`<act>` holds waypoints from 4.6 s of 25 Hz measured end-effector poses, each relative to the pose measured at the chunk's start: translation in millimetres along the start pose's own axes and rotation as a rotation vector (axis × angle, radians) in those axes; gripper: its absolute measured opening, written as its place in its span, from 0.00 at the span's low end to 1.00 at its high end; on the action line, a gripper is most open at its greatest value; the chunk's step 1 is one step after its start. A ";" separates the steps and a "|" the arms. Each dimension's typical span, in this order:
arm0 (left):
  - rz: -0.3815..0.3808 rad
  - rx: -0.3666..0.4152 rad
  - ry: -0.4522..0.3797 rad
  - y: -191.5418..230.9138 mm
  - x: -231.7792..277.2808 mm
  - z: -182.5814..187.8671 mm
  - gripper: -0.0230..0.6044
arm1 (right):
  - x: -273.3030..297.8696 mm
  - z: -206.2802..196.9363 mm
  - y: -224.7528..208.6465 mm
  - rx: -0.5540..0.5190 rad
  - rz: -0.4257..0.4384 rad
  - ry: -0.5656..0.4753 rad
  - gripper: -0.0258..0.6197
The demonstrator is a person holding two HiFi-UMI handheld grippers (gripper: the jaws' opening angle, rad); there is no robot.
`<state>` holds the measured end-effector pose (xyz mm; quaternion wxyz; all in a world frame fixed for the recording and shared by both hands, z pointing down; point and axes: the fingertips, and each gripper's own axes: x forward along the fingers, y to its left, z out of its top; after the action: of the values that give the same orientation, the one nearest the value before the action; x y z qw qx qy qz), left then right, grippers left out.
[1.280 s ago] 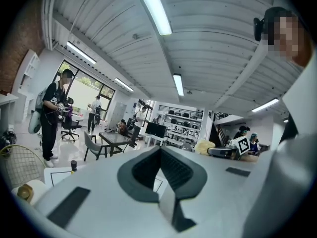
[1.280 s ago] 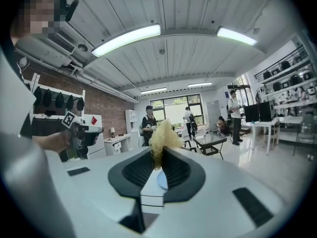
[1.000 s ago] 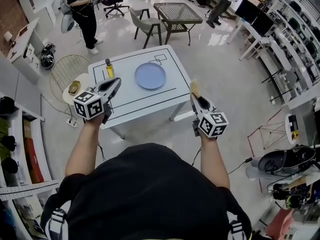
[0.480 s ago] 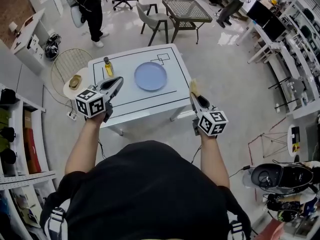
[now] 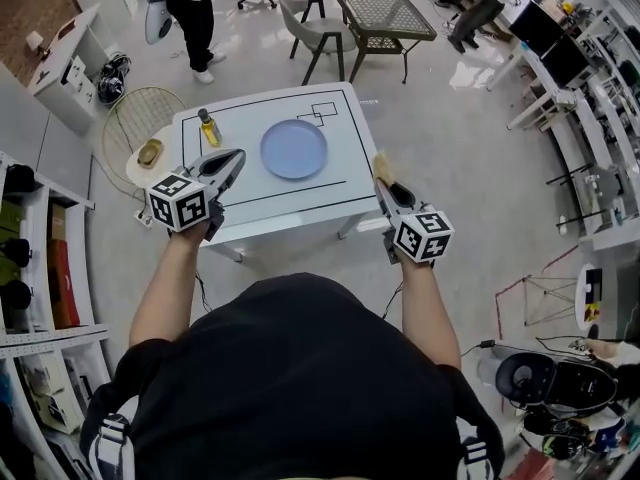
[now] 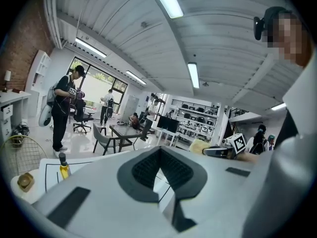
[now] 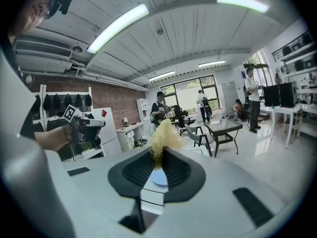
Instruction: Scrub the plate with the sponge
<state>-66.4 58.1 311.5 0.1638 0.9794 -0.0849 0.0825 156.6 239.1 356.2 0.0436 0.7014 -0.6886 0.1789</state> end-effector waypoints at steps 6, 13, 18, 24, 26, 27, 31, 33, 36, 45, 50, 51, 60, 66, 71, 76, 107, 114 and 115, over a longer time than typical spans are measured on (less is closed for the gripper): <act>0.045 -0.013 -0.005 -11.2 17.2 -0.4 0.05 | 1.4 4.3 -24.0 -0.017 0.051 0.024 0.12; 0.107 -0.029 -0.018 -21.0 28.7 -6.7 0.05 | 10.4 2.9 -43.9 -0.039 0.126 0.051 0.12; 0.140 -0.037 -0.013 -26.7 30.7 -15.5 0.05 | 18.8 2.4 -50.4 -0.057 0.168 0.058 0.12; 0.169 -0.042 -0.013 -28.8 30.2 -18.0 0.05 | 23.6 -0.6 -49.4 -0.061 0.211 0.068 0.12; 0.177 -0.043 -0.017 -28.6 30.1 -18.2 0.05 | 26.9 0.0 -51.0 -0.069 0.219 0.074 0.12; 0.180 -0.045 -0.017 -28.1 29.9 -18.7 0.05 | 29.4 0.6 -51.7 -0.070 0.223 0.075 0.12; 0.189 -0.056 -0.008 -24.1 28.1 -24.7 0.05 | 39.2 1.0 -49.2 -0.060 0.243 0.077 0.12; 0.197 -0.063 -0.003 -19.2 25.8 -27.1 0.05 | 44.0 2.4 -44.4 -0.063 0.259 0.077 0.12; 0.203 -0.078 -0.003 -11.1 26.0 -29.3 0.05 | 51.2 5.0 -40.9 -0.076 0.271 0.082 0.12; 0.169 -0.097 0.020 19.1 53.0 -32.9 0.05 | 79.9 10.4 -56.2 -0.075 0.248 0.103 0.12; 0.156 -0.100 0.026 44.4 63.8 -25.0 0.05 | 103.5 22.4 -57.6 -0.075 0.240 0.095 0.12; 0.154 -0.099 0.026 49.3 66.4 -22.4 0.05 | 107.9 24.7 -58.4 -0.075 0.239 0.095 0.12; 0.130 -0.106 0.038 97.4 84.2 -9.1 0.05 | 152.1 37.2 -62.9 -0.069 0.217 0.101 0.12; 0.112 -0.118 0.043 128.4 90.1 -2.6 0.05 | 181.6 45.0 -57.2 -0.073 0.208 0.116 0.12; 0.099 -0.125 0.046 152.0 87.7 2.0 0.05 | 208.1 56.8 -45.7 -0.075 0.205 0.114 0.12; 0.088 -0.139 0.043 171.2 84.2 4.9 0.05 | 225.9 63.5 -30.9 -0.093 0.211 0.125 0.12; 0.181 -0.215 0.050 189.6 100.8 -14.3 0.05 | 288.2 60.9 -46.5 -0.139 0.317 0.183 0.12; 0.251 -0.260 0.052 190.1 97.6 -28.2 0.05 | 306.2 56.0 -48.1 -0.155 0.385 0.223 0.12; 0.260 -0.267 0.054 190.5 96.9 -30.5 0.05 | 308.9 55.5 -48.2 -0.156 0.392 0.228 0.12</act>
<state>-13.1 -122.7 416.7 0.2826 0.9272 -0.2164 0.1169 210.6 -69.2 409.4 0.1394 0.5239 -0.8141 0.2083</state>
